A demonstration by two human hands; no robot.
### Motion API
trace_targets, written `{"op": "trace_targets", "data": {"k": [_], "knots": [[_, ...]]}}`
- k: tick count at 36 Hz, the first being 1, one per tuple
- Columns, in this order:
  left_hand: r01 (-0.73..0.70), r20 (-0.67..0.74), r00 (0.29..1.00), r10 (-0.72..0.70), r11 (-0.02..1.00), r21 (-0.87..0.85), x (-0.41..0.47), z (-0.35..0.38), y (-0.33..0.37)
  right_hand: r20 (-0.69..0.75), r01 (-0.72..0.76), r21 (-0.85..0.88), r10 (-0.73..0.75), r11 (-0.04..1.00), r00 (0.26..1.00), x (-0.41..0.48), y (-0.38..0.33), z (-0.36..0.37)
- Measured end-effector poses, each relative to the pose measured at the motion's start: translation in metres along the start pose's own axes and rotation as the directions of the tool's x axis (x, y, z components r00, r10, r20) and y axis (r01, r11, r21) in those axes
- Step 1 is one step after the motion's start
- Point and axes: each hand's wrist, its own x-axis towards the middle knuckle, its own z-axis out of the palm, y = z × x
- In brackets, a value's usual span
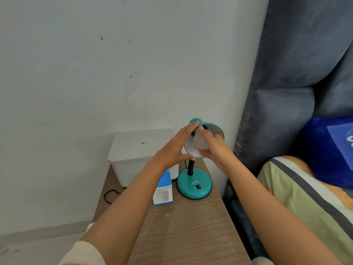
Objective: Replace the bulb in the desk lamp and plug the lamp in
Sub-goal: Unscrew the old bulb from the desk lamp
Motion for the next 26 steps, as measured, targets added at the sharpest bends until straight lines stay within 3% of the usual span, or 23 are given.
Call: {"op": "trace_targets", "data": {"k": [2, 6, 11, 16, 20, 24, 26], "knots": [[-0.003, 0.001, 1.0, 0.003, 1.0, -0.003, 0.0, 0.0, 0.0, 0.014, -0.032, 0.059, 0.032, 0.998, 0.999, 0.001, 0.0, 0.001], [0.009, -0.001, 1.0, -0.009, 1.0, -0.008, -0.001, 0.0, 0.0, -0.003, 0.096, -0.069, -0.097, 0.993, 0.995, -0.002, 0.0, -0.001], [-0.008, -0.006, 1.0, 0.008, 1.0, 0.007, -0.001, 0.001, -0.001, -0.015, -0.105, 0.098, 0.107, 0.99, 0.994, -0.003, -0.006, 0.002], [0.003, -0.008, 1.0, -0.003, 1.0, -0.011, -0.001, 0.001, 0.0, -0.083, 0.061, -0.169, -0.076, 0.984, 0.994, -0.005, 0.003, 0.004], [-0.001, -0.007, 1.0, 0.001, 1.0, -0.005, 0.0, 0.001, 0.0, -0.007, -0.135, 0.069, 0.136, 0.988, 0.991, -0.008, 0.002, 0.006], [0.002, -0.01, 1.0, -0.002, 1.0, -0.014, -0.001, 0.001, 0.0, -0.082, 0.081, -0.207, -0.099, 0.975, 0.992, -0.008, 0.003, 0.006], [-0.002, -0.013, 1.0, 0.002, 1.0, -0.005, -0.001, 0.001, 0.0, -0.117, 0.11, -0.245, -0.142, 0.963, 0.983, -0.006, 0.007, 0.006]]}}
